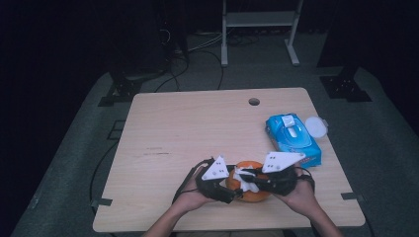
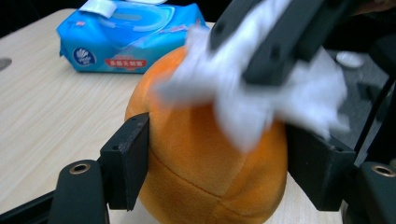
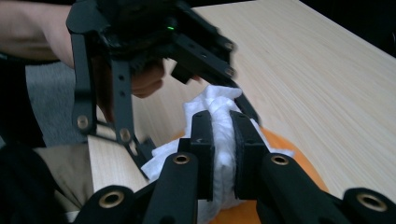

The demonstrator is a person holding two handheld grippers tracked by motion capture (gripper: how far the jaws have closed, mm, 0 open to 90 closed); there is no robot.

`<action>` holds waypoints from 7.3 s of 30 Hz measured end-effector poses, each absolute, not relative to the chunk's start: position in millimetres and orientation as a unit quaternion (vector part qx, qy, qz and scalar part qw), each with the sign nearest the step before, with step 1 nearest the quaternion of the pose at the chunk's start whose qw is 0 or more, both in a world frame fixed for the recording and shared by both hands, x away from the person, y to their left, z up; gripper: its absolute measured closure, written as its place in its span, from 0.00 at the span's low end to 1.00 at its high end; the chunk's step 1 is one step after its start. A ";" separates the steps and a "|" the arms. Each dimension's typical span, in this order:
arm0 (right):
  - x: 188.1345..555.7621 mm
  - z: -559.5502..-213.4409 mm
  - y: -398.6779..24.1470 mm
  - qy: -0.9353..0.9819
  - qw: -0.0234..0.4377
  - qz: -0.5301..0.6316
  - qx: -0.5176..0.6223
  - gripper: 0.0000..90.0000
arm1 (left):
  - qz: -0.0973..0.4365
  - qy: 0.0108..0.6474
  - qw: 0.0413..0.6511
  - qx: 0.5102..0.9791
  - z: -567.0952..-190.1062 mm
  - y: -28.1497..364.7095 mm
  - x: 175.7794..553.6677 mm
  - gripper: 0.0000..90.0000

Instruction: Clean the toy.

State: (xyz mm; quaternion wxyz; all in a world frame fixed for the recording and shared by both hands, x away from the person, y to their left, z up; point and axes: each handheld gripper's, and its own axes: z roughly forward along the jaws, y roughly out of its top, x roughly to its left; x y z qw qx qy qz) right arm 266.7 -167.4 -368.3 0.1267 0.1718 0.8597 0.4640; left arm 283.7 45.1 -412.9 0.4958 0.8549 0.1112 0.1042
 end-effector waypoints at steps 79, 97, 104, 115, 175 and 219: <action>305.0 -415.6 -218.7 0.832 0.067 0.465 0.294 0.89 | 0.052 0.164 0.498 0.850 -439.2 84.2 320.1 0.16; 307.9 -418.5 -222.2 0.826 0.057 0.471 0.305 0.89 | 0.059 0.140 0.492 0.857 -438.9 81.7 317.5 0.18; 302.5 -406.5 -205.7 0.829 0.060 0.484 0.273 0.89 | 0.055 0.136 0.495 0.857 -435.2 82.0 316.5 0.12; 294.4 -399.1 -199.8 0.834 0.071 0.486 0.252 0.89 | 0.043 0.145 0.490 0.858 -435.8 80.0 317.1 0.19; 270.7 -378.4 -164.5 0.852 0.151 0.461 0.198 0.89 | 0.089 0.135 0.488 0.858 -424.2 65.9 304.4 0.31; 278.1 -377.7 -175.6 0.846 0.151 0.463 0.219 0.89 | 0.094 0.125 0.488 0.859 -430.0 53.9 297.7 0.26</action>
